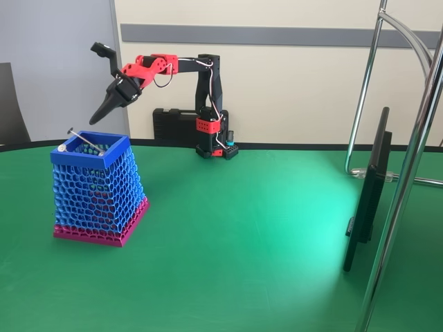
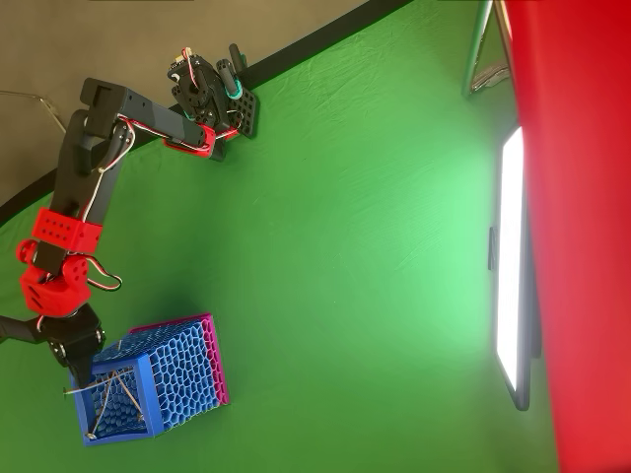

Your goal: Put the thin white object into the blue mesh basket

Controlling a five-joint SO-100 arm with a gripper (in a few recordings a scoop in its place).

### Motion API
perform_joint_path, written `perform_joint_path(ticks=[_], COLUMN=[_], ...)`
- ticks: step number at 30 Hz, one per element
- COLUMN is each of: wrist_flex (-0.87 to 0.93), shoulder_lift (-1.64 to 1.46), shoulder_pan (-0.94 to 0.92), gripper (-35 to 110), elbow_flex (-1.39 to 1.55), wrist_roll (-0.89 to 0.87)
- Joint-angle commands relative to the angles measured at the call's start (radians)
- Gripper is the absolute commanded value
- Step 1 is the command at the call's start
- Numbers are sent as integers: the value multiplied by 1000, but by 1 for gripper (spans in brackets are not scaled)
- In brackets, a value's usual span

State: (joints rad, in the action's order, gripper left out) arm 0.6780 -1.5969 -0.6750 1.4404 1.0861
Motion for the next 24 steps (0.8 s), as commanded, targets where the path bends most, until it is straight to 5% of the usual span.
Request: perform_joint_path(ticks=[1,24], wrist_flex=[6,152], shoulder_lift=[-25,-362], shoulder_pan=[15,273], gripper=[17,18], elbow_flex=[0,141], wrist_roll=[-9,-388])
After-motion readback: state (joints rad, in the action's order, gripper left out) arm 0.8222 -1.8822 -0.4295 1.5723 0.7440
